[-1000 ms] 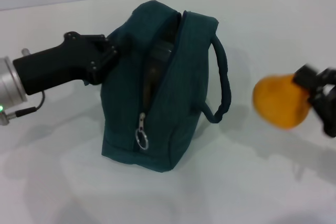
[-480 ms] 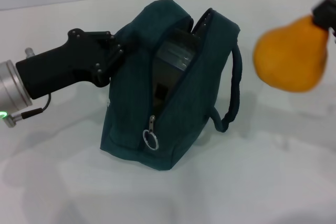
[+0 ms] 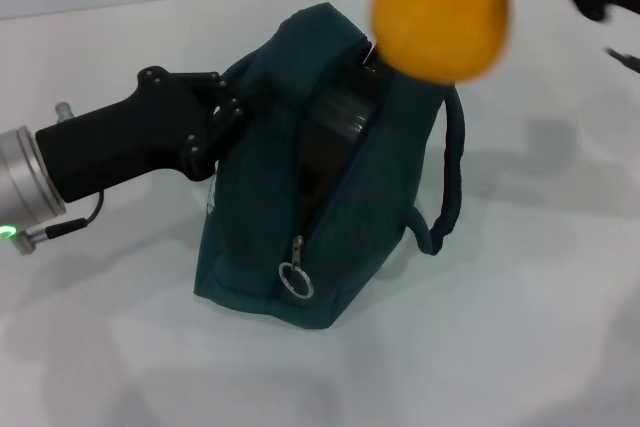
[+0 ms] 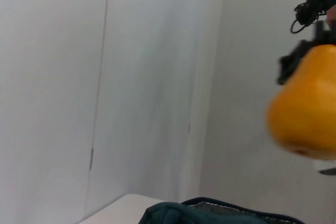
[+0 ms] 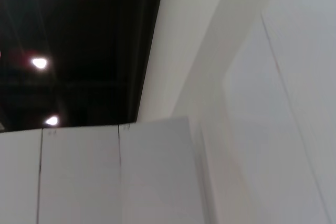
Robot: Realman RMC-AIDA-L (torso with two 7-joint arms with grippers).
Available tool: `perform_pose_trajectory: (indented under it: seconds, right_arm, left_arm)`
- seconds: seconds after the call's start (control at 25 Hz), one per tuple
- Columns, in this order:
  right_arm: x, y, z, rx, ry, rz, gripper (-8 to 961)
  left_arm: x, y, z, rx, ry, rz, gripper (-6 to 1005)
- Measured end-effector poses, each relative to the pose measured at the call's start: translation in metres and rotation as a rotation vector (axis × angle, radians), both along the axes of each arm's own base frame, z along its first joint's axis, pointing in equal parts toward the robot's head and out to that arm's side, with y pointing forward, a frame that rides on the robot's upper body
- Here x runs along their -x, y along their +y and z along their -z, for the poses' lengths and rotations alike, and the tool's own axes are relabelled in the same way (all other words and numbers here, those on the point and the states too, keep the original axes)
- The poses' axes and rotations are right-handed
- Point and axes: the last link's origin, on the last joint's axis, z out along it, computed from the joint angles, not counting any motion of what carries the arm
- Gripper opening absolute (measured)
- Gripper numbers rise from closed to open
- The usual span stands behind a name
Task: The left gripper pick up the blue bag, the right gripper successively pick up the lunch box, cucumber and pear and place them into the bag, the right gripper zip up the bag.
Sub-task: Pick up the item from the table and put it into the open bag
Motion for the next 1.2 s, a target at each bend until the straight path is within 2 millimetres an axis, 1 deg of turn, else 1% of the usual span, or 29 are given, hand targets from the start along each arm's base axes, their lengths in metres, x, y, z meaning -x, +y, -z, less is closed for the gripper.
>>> perform_pose_trajectory:
  seconds: [0.16, 0.32, 0.44, 0.68, 0.84, 1.04, 1.2]
  right_arm:
    - [0.015, 0.012, 0.016, 0.048, -0.056, 0.004, 92]
    - [0.018, 0.018, 0.03, 0.08, -0.11, 0.038, 98]
    - [0.015, 0.017, 0.038, 0.104, -0.143, 0.053, 102]
    - [-0.002, 0.008, 0.051, 0.134, -0.215, 0.094, 111]
    - [-0.01, 0.006, 0.061, 0.138, -0.261, 0.115, 117]
    - [-0.015, 0.007, 0.076, 0.162, -0.294, 0.164, 124]
    - [-0.011, 0.007, 0.086, 0.188, -0.335, 0.146, 130]
  left_arm:
    - [-0.003, -0.002, 0.0, 0.007, -0.014, 0.013, 47]
    - [-0.005, -0.005, 0.002, 0.009, -0.03, 0.025, 47]
    - [-0.005, -0.005, 0.003, 0.01, -0.029, 0.027, 47]
    - [-0.002, -0.007, 0.004, 0.014, -0.031, 0.014, 47]
    - [-0.002, -0.007, 0.004, 0.016, -0.032, 0.014, 47]
    - [-0.004, -0.006, 0.005, 0.02, -0.032, 0.018, 47]
    - [-0.004, -0.005, 0.005, 0.02, -0.032, 0.014, 47]
